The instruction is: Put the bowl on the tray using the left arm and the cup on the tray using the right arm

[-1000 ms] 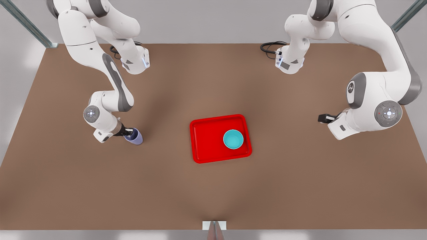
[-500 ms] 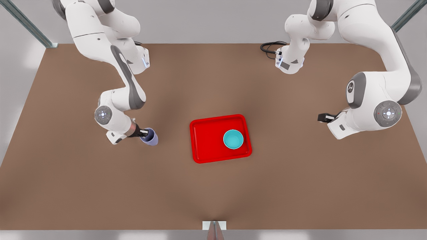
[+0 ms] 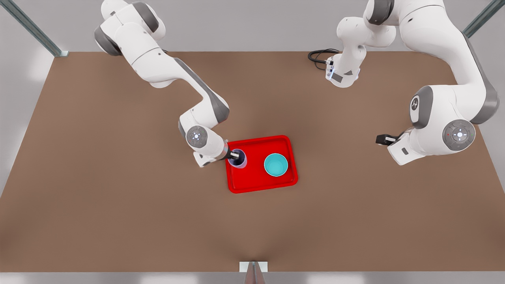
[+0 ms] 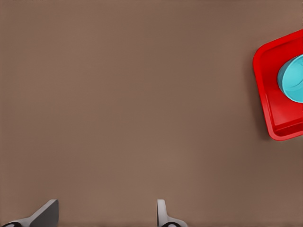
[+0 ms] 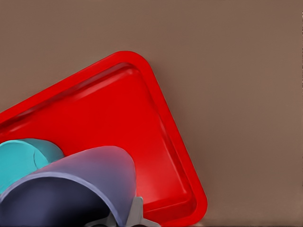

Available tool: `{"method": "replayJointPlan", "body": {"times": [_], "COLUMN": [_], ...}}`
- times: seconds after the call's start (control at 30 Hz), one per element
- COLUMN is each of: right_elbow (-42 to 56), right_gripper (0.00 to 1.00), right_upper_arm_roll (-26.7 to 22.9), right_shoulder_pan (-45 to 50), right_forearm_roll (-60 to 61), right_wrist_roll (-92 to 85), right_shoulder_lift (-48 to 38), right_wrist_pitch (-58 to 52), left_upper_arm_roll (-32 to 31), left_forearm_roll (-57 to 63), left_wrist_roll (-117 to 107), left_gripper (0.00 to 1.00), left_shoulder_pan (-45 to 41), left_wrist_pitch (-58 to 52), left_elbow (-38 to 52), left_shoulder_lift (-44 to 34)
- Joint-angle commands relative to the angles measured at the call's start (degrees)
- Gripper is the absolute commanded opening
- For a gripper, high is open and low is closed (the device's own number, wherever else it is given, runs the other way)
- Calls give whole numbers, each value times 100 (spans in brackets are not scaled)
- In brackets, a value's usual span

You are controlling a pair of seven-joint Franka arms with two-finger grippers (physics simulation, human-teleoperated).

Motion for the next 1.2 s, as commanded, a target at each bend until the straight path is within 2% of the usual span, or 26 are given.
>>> {"method": "replayJointPlan", "body": {"times": [0.0,0.4,0.43,0.47,0.63,0.77,0.83,0.9,0.97,1.0,1.17], "right_elbow": [-46,103,138,138,191,648,789,657,666,666,683], "right_gripper": [21,21,58,98,100,100,100,100,100,100,100], "right_upper_arm_roll": [0,149,167,167,185,106,-474,-1344,-2293,-2452,-2347], "right_shoulder_pan": [-9,0,0,0,9,-18,-228,-703,-914,-1090,-1318], "right_forearm_roll": [-134,-240,-266,-275,-257,-275,-688,-776,-495,-416,-468], "right_wrist_roll": [23,172,181,181,199,190,-450,-2375,-4212,-4512,-4512], "right_shoulder_lift": [-10,439,447,447,491,456,17,-1116,-1609,-1785,-1864], "right_wrist_pitch": [-65,260,251,260,339,-47,-917,-1866,-2508,-2833,-3080], "left_upper_arm_roll": [0,0,0,0,0,0,0,0,-17,-17,-35], "left_forearm_roll": [-3,6,6,6,6,6,6,-3,-21,-38,23], "left_wrist_roll": [0,-9,-9,-9,-9,-9,0,-18,-44,-35,-70], "left_gripper": [100,100,100,100,100,100,100,100,100,100,100], "left_shoulder_pan": [0,0,0,0,0,0,0,-9,-17,-17,0], "left_wrist_pitch": [0,26,26,35,44,44,44,44,26,18,44], "left_elbow": [-9,0,0,0,0,0,9,123,228,264,62], "left_shoulder_lift": [0,52,52,52,52,52,52,87,87,79,-255]}}
